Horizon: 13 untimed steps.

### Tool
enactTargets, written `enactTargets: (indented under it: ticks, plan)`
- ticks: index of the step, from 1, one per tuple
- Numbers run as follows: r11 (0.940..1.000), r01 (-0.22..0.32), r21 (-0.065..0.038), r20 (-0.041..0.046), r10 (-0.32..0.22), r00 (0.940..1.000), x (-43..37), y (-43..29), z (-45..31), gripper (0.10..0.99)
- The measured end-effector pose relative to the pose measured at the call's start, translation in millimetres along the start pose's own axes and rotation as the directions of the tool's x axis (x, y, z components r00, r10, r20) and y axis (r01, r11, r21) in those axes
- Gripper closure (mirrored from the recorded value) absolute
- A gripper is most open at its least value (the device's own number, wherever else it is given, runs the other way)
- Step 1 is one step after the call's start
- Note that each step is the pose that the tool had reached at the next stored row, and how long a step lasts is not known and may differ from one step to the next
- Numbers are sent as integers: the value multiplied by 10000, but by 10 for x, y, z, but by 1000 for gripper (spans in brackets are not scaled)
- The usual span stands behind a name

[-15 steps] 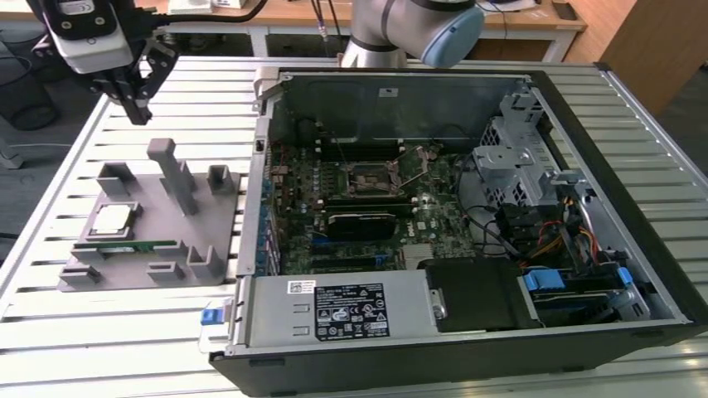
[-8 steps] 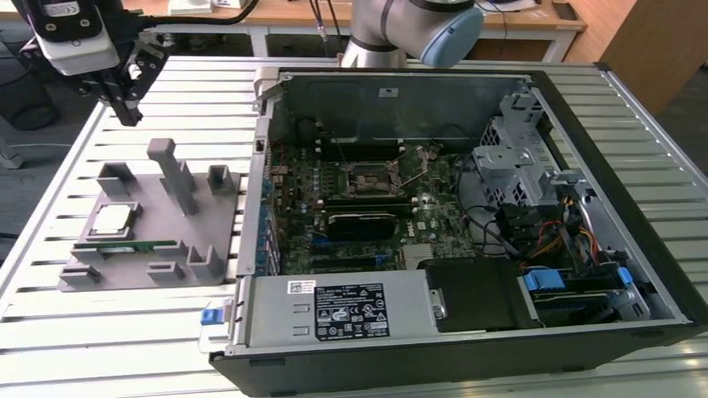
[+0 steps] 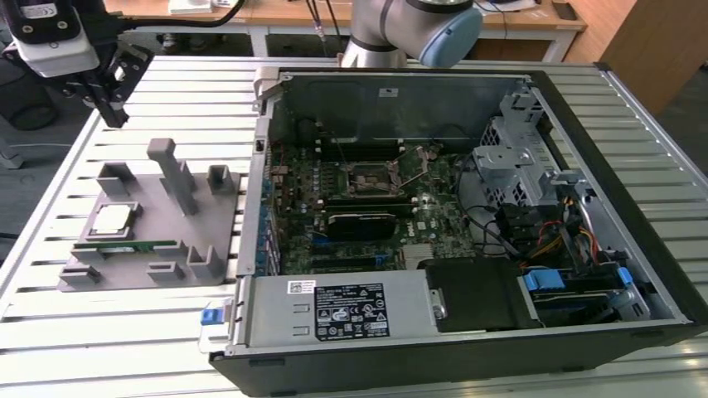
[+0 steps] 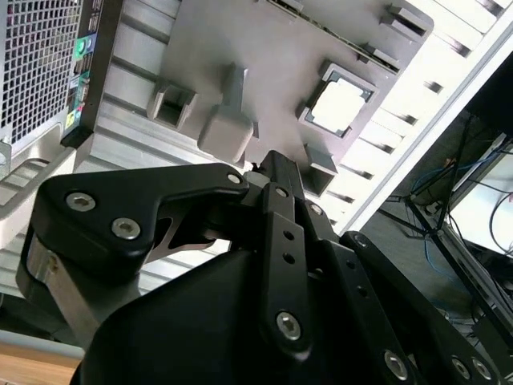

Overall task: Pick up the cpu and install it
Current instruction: 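Reach for the cpu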

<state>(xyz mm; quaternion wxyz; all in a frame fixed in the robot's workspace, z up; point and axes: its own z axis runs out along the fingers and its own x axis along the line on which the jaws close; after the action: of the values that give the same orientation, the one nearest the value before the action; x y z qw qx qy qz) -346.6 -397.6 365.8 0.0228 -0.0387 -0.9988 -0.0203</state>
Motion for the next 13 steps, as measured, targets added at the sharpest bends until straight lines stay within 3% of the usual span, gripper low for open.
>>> enactTargets:
  ticks: [13]
  plan:
    - [10000,-1,2,-33,1,10000,255,-21,37,980]
